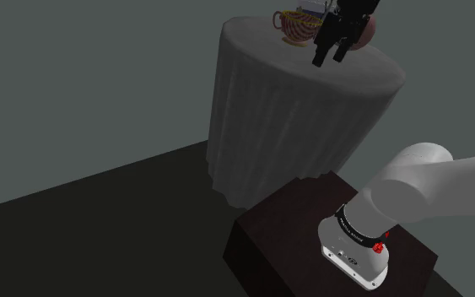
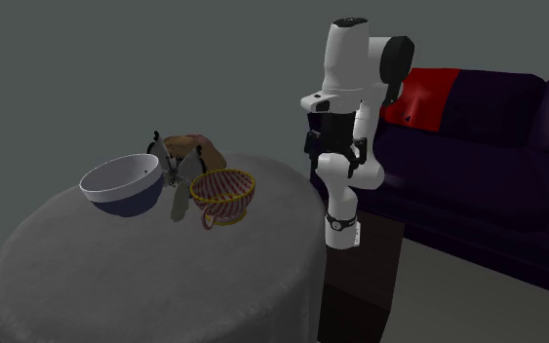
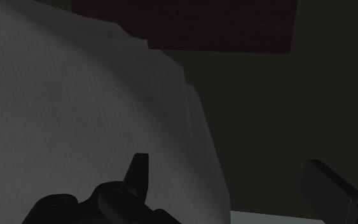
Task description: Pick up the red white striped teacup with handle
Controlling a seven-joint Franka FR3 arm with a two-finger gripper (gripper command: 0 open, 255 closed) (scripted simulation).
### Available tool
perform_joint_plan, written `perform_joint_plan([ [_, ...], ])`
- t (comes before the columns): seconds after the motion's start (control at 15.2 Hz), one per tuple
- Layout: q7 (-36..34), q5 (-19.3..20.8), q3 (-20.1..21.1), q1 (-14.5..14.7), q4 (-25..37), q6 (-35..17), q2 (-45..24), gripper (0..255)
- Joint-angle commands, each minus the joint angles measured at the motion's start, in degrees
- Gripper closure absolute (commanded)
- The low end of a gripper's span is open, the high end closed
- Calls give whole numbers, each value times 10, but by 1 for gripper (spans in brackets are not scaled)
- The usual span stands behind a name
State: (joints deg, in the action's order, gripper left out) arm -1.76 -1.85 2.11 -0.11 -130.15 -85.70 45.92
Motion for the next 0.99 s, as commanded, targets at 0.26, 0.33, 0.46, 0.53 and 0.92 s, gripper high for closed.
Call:
perform_joint_plan([
  [0.26, 28, 24, -16, -7, 74, -9, -86, 0],
  [0.33, 35, 29, -20, -9, 94, -10, -108, 0],
  [0.46, 48, 38, -26, -11, 137, -10, -152, 0],
  [0.53, 55, 43, -29, -13, 159, -9, -173, 0],
  [0.92, 93, 64, -46, -19, 312, 11, -308, 0],
])
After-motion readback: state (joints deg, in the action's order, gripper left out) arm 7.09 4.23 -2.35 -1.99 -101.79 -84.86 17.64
